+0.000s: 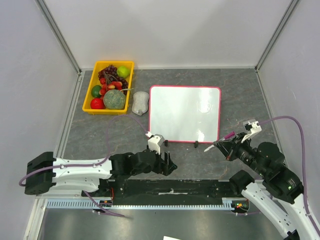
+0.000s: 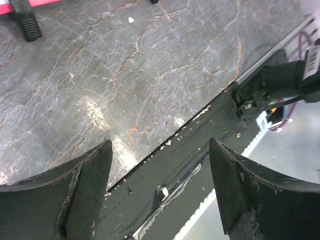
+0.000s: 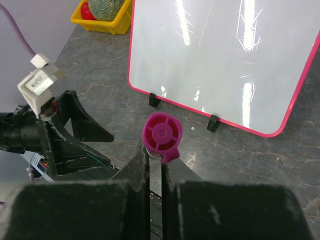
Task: Write a sentence on the whiteboard
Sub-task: Move the whiteboard stand to the center of the board.
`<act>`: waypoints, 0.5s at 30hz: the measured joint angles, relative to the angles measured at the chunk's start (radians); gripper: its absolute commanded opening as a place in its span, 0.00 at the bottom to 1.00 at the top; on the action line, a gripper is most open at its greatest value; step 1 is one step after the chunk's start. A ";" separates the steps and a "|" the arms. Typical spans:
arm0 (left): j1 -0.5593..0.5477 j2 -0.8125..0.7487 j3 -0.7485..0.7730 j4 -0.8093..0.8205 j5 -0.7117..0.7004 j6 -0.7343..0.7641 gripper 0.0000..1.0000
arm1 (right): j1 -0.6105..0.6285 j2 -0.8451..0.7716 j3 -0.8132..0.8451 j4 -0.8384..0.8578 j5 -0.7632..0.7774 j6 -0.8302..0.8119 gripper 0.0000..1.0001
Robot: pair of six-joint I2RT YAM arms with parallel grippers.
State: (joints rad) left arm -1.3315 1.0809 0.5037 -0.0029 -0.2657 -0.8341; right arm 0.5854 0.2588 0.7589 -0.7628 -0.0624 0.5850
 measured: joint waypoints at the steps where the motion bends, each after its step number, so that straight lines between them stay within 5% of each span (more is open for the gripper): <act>1: 0.000 -0.030 -0.012 -0.009 -0.004 -0.021 0.83 | 0.000 -0.004 0.003 -0.010 0.006 0.000 0.00; 15: 0.000 -0.319 0.020 -0.235 -0.161 -0.046 1.00 | 0.000 0.022 0.006 0.042 0.131 0.018 0.00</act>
State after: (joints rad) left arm -1.3319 0.7624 0.5240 -0.2379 -0.4267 -0.8803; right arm 0.5850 0.2810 0.7654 -0.7212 0.0685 0.6025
